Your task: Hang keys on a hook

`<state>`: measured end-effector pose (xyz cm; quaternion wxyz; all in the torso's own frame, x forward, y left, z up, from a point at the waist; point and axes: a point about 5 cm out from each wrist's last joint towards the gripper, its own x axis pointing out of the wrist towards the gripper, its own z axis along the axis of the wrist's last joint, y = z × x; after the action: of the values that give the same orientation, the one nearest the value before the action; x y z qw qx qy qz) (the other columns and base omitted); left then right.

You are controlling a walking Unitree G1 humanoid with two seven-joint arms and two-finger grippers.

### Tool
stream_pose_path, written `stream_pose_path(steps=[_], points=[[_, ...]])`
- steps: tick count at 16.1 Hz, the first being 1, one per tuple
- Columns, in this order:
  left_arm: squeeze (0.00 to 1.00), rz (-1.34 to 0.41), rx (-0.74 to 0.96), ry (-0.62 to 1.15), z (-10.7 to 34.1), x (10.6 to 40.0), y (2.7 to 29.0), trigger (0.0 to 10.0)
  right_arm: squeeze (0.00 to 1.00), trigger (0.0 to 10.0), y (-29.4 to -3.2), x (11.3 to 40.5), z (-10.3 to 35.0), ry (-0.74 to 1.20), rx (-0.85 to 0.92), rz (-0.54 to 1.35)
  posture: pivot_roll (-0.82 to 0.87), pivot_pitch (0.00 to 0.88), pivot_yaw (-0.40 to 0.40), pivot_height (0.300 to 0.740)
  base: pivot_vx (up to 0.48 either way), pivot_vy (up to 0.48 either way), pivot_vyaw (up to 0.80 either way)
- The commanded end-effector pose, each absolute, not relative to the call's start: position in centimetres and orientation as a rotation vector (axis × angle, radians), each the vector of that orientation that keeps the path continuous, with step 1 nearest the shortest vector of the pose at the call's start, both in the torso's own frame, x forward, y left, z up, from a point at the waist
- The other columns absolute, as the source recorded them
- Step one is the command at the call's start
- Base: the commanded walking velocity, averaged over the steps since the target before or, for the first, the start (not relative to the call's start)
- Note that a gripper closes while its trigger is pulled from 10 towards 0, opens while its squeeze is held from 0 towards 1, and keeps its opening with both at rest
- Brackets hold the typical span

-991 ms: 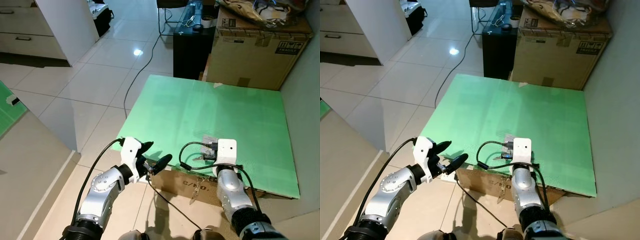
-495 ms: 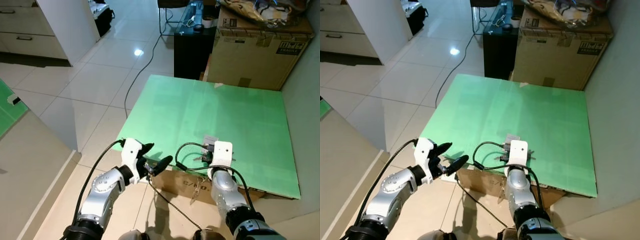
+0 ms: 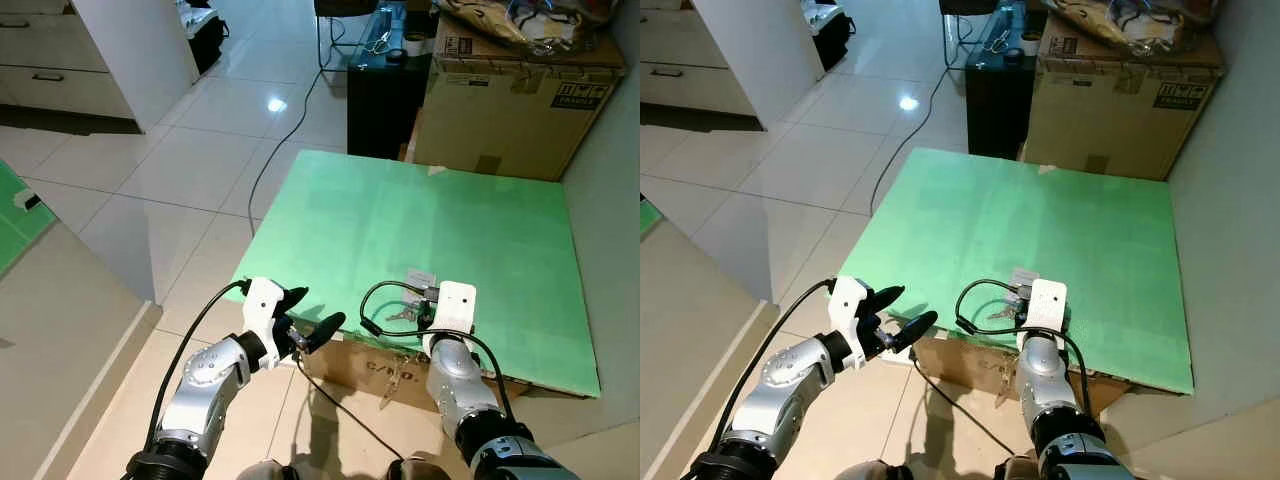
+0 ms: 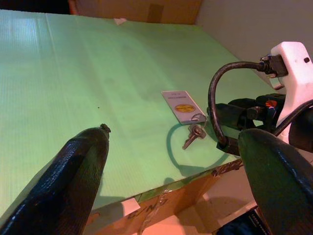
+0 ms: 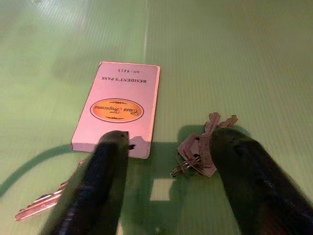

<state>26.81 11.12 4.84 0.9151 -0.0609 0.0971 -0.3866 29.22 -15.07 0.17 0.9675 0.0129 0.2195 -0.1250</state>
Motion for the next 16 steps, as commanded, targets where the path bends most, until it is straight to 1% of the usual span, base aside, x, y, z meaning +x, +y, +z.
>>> stream_pose_path(steps=[1, 2, 3, 4, 13, 14, 15, 16], points=[[0.0, -0.796, -0.116, 0.206, 4.6, 26.6, 11.3, 10.0, 1.0, 10.0, -14.5, 29.5, 0.3, 0.456, 0.041, -0.24, -0.08, 0.109, 0.115, 0.74, 0.0, 0.0, 0.0], [0.0, -0.796, -0.115, 0.206, 4.6, 26.6, 11.3, 10.0, 1.0, 10.0, -14.5, 29.6, 0.3, 0.462, 0.037, -0.23, -0.08, 0.109, 0.115, 0.74, 0.0, 0.0, 0.0], [0.0, -0.796, -0.114, 0.205, 4.6, 26.7, 11.3, 10.0, 0.76, 10.0, -14.5, 29.7, 0.2, 0.478, 0.02, -0.226, -0.08, 0.108, 0.117, 0.74, 0.0, 0.0, 0.0], [0.0, -0.796, -0.113, 0.205, 4.7, 26.8, 11.3, 10.0, 0.0, 10.0, -14.6, 29.7, 0.2, 0.489, 0.015, -0.23, -0.08, 0.108, 0.118, 0.74, 0.0, 0.0, 0.0], [0.0, -0.806, -0.107, 0.208, 4.5, 26.5, 11.3, 10.0, 0.0, 10.0, -15.5, 29.5, -0.5, 0.565, 0.065, -0.26, -0.07, 0.094, 0.116, 0.74, 0.0, 0.0, 0.0], [0.0, -0.806, -0.106, 0.208, 4.5, 26.5, 11.3, 10.0, 0.0, 1.8, -15.6, 29.4, -0.7, 0.576, 0.079, -0.252, -0.07, 0.09, 0.116, 0.74, 0.0, 0.0, 0.0], [0.0, -0.806, -0.106, 0.208, 4.5, 26.6, 11.2, 10.0, 0.0, 0.0, -15.6, 29.4, -0.7, 0.575, 0.082, -0.246, -0.07, 0.089, 0.116, 0.74, 0.0, 0.0, 0.0], [0.0, -0.807, -0.106, 0.208, 4.5, 26.6, 11.2, 10.0, 0.0, 0.0, -15.6, 29.4, -0.7, 0.574, 0.084, -0.243, -0.07, 0.089, 0.116, 0.74, 0.0, 0.0, 0.0]])
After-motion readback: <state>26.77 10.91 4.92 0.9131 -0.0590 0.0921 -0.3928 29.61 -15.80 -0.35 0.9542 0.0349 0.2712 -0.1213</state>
